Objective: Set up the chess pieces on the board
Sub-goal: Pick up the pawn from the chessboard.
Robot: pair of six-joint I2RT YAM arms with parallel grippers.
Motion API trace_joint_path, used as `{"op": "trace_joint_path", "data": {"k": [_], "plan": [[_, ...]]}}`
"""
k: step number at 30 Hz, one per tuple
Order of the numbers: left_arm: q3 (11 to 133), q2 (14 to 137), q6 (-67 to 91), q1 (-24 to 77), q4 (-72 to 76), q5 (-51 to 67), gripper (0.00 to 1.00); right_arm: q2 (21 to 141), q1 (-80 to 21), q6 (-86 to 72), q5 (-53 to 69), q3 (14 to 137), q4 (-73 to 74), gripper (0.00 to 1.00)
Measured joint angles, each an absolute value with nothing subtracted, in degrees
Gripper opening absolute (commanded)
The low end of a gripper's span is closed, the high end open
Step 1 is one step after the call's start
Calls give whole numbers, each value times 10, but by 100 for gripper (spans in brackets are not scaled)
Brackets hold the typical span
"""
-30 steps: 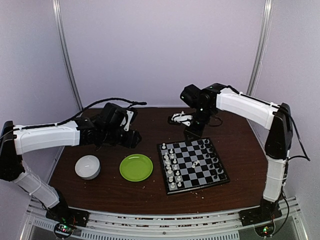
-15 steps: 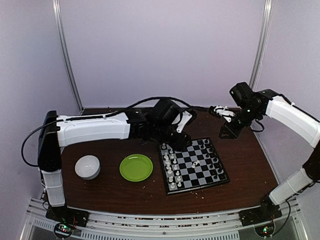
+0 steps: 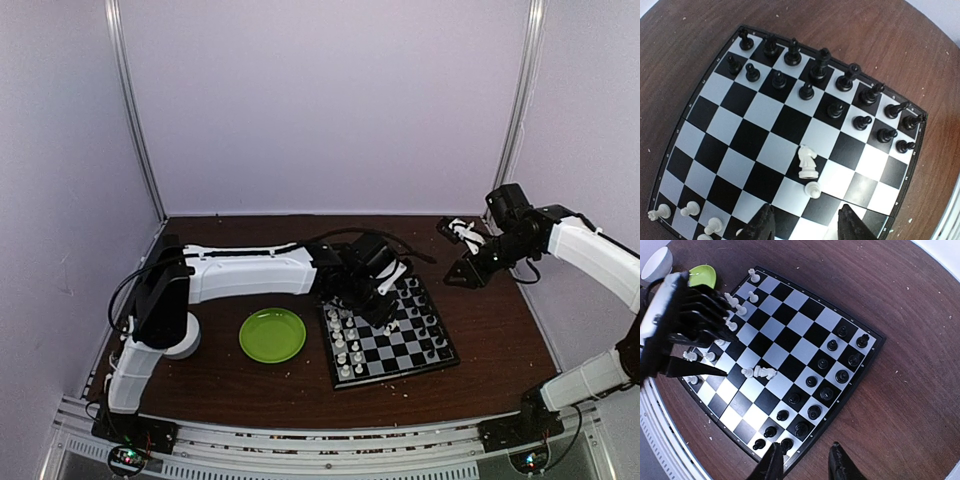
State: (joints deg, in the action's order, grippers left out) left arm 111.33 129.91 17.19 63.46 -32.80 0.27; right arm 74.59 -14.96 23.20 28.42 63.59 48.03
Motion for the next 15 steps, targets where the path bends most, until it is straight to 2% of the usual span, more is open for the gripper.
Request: {"op": "trace_joint_path", "data": {"k": [15], "plan": [[1151, 1355, 183, 634, -348, 0, 37, 759, -150, 245, 316, 636, 479, 33]]}}
